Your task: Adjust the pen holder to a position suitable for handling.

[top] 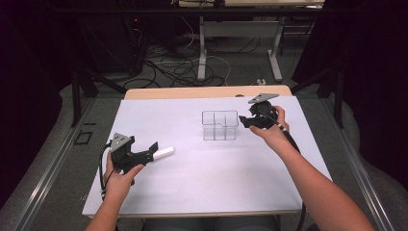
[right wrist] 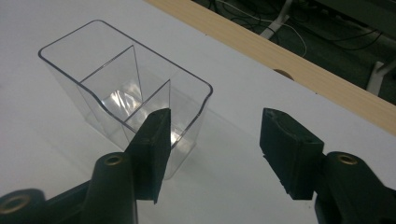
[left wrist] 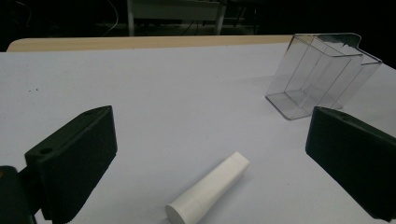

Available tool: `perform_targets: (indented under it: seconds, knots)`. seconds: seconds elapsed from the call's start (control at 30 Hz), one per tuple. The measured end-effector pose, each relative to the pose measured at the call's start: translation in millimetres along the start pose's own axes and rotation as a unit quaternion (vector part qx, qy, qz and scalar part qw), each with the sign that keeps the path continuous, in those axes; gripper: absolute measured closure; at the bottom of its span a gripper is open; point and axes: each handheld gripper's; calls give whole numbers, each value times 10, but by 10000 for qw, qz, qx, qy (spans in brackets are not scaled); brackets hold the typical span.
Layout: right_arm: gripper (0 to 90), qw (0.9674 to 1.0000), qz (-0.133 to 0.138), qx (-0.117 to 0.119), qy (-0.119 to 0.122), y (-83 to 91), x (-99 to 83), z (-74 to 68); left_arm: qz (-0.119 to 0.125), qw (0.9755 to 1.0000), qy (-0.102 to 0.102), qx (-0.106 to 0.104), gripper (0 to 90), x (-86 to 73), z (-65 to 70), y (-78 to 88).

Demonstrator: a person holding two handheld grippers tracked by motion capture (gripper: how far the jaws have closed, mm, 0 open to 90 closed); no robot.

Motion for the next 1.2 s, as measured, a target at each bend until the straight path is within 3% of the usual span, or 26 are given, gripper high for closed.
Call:
perform_targets:
  seconds: [0.07, 0.13, 0.17, 0.3, 0.33, 0.4, 0.5, 0.57, 0.7, 0.77, 0.83, 0.93, 0.97, 1.0, 1.03, 1.17, 1.2]
  knots:
    - [435, 9996, 23, 102, 258, -47, 81, -21, -9, 10000, 7, 17, 21, -1, -7, 2]
    - [430, 9990, 93, 176, 402, -66, 123, -30, -10, 10000, 8, 11, 22, -3, -8, 0]
    - [430, 9989, 3, 209, 421, -63, 149, -38, -15, 10000, 9, 8, 22, -3, -8, 0]
    - [427, 9953, -42, 231, 936, -63, 223, -42, -34, 10000, 12, -6, 22, -4, -3, -5]
    - [437, 9946, -136, 339, 973, -61, 248, -41, -38, 10000, 11, -11, 22, -4, -3, -7]
    - [436, 9938, -57, 509, 990, -66, 282, -37, -39, 10000, 14, -18, 22, -5, -2, -9]
    - [402, 9934, -239, 591, 951, -67, 340, -28, -41, 10000, 16, -21, 22, -6, 0, -15]
    - [368, 9900, -227, 787, 1150, -82, 360, -19, -42, 10000, 13, -29, 22, -5, 0, -18]
    - [360, 9827, -381, 942, 1546, -112, 399, -56, -40, 10000, 19, -37, 22, -5, 2, -21]
    - [381, 9759, -370, 1341, 1680, -151, 411, -85, -36, 10000, 23, -38, 22, -7, 0, -23]
    - [398, 9655, -295, 1586, 2044, -212, 417, -106, -36, 10000, 18, -37, 22, -7, -2, -24]
    - [429, 9548, -439, 1623, 2453, -260, 434, -161, -43, 10000, 23, -39, 22, -7, -1, -22]
    - [429, 9548, -439, 1623, 2453, -260, 434, -161, -43, 10000, 23, -39, 22, -7, -1, -22]
    - [430, 9461, -469, 1756, 2682, -302, 451, -191, -49, 10000, 15, -33, 22, -7, -5, -21]
    - [430, 9461, -469, 1756, 2682, -302, 451, -191, -49, 10000, 15, -33, 22, -7, -5, -21]
    - [435, 9300, -517, 1980, 3054, -368, 493, -258, -80, 10000, 23, -28, 23, -9, -8, -21]
    - [435, 9300, -517, 1980, 3054, -368, 493, -258, -80, 10000, 23, -28, 23, -9, -8, -21]
Point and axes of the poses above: each handheld gripper's, and its own axes: y roughly backward along the jaws, x roughly out of its top, z roughly to its right, and after that the axes turned 13 degrees about y, right-handed
